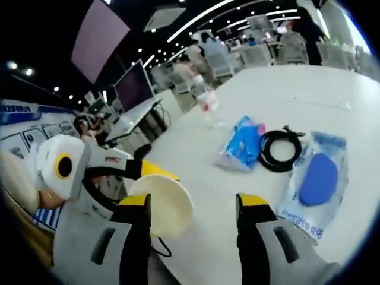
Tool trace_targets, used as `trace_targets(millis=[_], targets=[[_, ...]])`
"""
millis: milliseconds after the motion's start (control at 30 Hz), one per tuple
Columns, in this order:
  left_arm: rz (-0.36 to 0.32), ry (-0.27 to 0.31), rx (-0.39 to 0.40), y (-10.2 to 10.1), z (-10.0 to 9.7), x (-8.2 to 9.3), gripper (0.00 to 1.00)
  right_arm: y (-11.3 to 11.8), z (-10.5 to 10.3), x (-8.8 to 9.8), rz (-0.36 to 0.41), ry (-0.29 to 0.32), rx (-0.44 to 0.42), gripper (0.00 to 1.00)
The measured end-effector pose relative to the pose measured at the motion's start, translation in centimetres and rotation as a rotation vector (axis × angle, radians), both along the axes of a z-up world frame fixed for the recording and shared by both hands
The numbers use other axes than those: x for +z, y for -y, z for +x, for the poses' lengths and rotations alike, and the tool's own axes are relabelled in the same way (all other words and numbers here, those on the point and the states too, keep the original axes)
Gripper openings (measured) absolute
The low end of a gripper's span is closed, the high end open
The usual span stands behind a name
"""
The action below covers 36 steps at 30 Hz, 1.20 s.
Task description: Arrange the tabletop items into an orderly group along one side of the table until the central work area is clear of visible clutter.
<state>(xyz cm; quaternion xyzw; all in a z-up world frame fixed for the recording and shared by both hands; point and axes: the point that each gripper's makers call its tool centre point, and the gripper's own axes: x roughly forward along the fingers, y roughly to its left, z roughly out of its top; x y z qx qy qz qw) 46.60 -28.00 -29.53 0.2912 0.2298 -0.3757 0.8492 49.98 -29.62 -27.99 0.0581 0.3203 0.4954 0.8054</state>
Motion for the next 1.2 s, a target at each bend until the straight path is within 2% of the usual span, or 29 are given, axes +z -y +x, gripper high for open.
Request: trace_targets(millis=[100,133,367,467,533,667,833,1200], targets=[[-0.010,0.000,0.024,-0.3,0.2,0.1,0.40,0.0,0.7,0.5,0.015,0.028,-0.026,0.86],[-0.019,-0.003,0.030,-0.3,0.3,0.2,0.40,0.1,1.0,0.7,0.021,0.035,-0.039,0.89],[-0.071,-0.027,0.096,-1.3,0.8,0.4,0.40,0.7,2.1,1.0,0.045,0.031,-0.082,0.99],[-0.114,-0.045,0.138,-1.7,1.0,0.6,0.40,1.2,2.6,1.1,0.053,0.027,-0.113,0.99],[-0.130,-0.037,0.169,-2.1,1.4,1.0,0.40,1.4,2.9,1.3,0.058,0.035,-0.127,0.99],[-0.229,-0.030,0.232,-2.6,2.1,2.5,0.40,1.8,3.5,1.3,0.063,0.041,-0.157,0.99],[-0.276,-0.039,0.292,-3.8,2.7,3.1,0.40,2.3,4.1,1.1,0.058,0.047,-0.188,0.99],[-0.354,0.026,0.408,-6.4,3.9,5.3,0.40,2.2,4.1,0.8,0.067,0.021,-0.193,0.99]])
